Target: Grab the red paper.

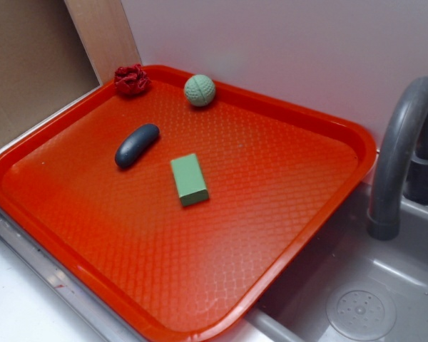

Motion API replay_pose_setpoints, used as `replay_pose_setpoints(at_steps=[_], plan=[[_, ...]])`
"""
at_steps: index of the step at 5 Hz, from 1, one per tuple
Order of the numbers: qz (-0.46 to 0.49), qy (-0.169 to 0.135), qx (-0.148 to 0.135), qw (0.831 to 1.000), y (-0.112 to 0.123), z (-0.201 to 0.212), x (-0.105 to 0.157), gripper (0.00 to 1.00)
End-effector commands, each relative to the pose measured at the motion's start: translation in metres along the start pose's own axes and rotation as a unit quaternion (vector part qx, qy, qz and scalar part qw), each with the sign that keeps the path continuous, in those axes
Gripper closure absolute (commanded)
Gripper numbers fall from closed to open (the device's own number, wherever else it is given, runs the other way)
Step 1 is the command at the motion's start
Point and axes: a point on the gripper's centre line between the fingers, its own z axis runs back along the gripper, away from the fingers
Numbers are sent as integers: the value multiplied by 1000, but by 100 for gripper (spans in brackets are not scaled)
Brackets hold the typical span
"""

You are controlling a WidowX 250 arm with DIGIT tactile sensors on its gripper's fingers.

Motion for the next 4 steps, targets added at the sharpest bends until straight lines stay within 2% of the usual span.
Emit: replay_pose_setpoints(at_steps=[1,2,3,4], plan=[[0,0,0,1000,0,0,0,0],[108,-24,-6,994,1,-9,7,0],[232,-43,-14,972,-3,-18,17,0],[353,-44,-9,935,-5,-31,31,0]])
